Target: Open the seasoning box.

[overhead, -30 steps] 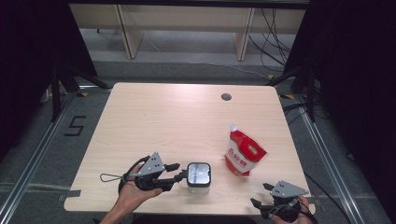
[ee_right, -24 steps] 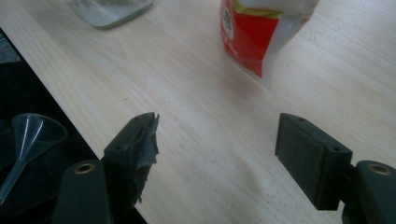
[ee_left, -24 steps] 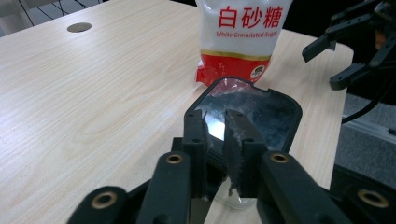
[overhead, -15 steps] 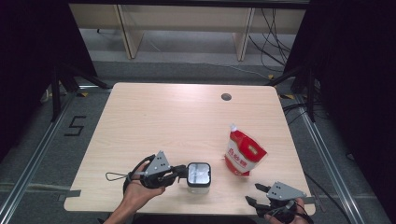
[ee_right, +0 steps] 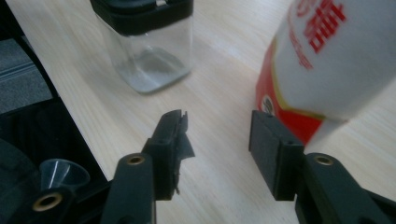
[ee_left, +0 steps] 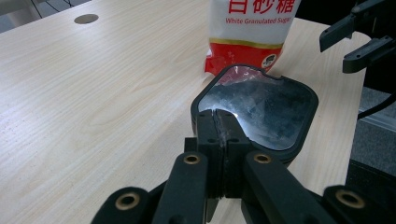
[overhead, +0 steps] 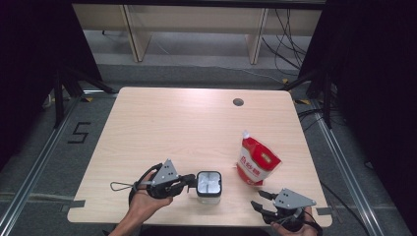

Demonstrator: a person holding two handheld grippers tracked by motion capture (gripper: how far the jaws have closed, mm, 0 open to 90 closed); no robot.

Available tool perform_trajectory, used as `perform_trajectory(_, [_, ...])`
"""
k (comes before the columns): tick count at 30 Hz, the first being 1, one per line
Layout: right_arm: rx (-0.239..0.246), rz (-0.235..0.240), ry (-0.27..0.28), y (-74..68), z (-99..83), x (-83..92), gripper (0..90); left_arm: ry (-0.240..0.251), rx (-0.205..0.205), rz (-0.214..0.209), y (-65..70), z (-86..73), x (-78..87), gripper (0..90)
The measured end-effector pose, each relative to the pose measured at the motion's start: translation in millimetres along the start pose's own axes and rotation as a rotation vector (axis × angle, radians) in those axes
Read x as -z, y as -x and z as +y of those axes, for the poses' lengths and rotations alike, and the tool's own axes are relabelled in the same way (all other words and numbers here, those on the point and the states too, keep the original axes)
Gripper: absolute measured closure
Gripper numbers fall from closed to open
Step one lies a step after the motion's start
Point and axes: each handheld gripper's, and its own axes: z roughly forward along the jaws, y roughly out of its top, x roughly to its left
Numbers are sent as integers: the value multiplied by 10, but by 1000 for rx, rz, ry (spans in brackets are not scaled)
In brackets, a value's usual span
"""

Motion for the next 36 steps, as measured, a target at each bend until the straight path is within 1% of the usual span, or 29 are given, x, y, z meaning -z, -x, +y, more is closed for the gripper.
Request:
perform_trajectory(2, [-2,2,2,-15,18,-5,571,0,-2,-7,-6,-2,1,888])
perform_trajectory(3, [21,13,18,-41,61,-42,589,2,3,-3,-1,-5,0,888])
perform_trajectory(4, [16,11,19,-55,75,-47,597,2,3,-3,-1,-5,0,888])
perform_trajectory(5, [29,16,28,-65,94,-68,607,6,5,2,4,-8,0,888])
perform_trajectory(7, [32,28,33,-95,125,-98,623,8,4,0,-1,-12,3,888])
perform_trajectory(8, [43,29,38,-103,140,-114,628,10,6,-2,-4,-15,2,888])
perform_trajectory(11, [51,47,29,-140,175,-161,647,17,22,2,-1,-28,1,888])
perform_trajectory(12, [59,49,35,-147,185,-183,654,20,22,1,1,-29,0,888])
perform_trajectory(14, [57,50,40,-170,213,-208,670,22,24,2,3,-32,0,888])
perform_trajectory(15, [75,54,43,-169,225,-220,675,26,26,-3,1,-34,-4,888])
perform_trajectory(17, [86,45,47,-181,254,-239,682,26,23,-3,-2,-37,-1,888])
perform_trajectory(18, [95,50,49,-184,267,-255,690,25,14,-5,-8,-36,1,888])
perform_trajectory(19, [100,52,54,-186,274,-275,697,26,15,-4,-7,-39,1,889])
perform_trajectory(21, [91,52,51,-196,291,-296,713,26,15,-1,-8,-42,4,889])
perform_trajectory(23, [109,59,57,-199,312,-326,731,26,17,1,-8,-44,5,889])
perform_trajectory(24, [107,54,59,-202,323,-332,741,26,16,1,-9,-45,5,889])
perform_trajectory(27, [125,63,66,-217,356,-369,758,22,15,1,-10,-45,9,889])
perform_trajectory(29, [134,57,60,-222,371,-387,768,24,17,4,-11,-47,9,890])
perform_trajectory(31, [138,68,63,-219,382,-414,784,25,17,1,-11,-48,9,890])
perform_trajectory(33, [131,77,71,-219,386,-430,799,33,20,-6,-14,-52,3,890])
perform_trajectory(34, [138,80,75,-214,391,-437,808,33,21,-6,-15,-53,3,890])
perform_trajectory(35, [142,78,74,-213,396,-438,814,42,34,-11,-11,-55,-3,890])
perform_trajectory(36, [138,83,78,-217,400,-447,820,40,46,-3,-4,-57,-1,890])
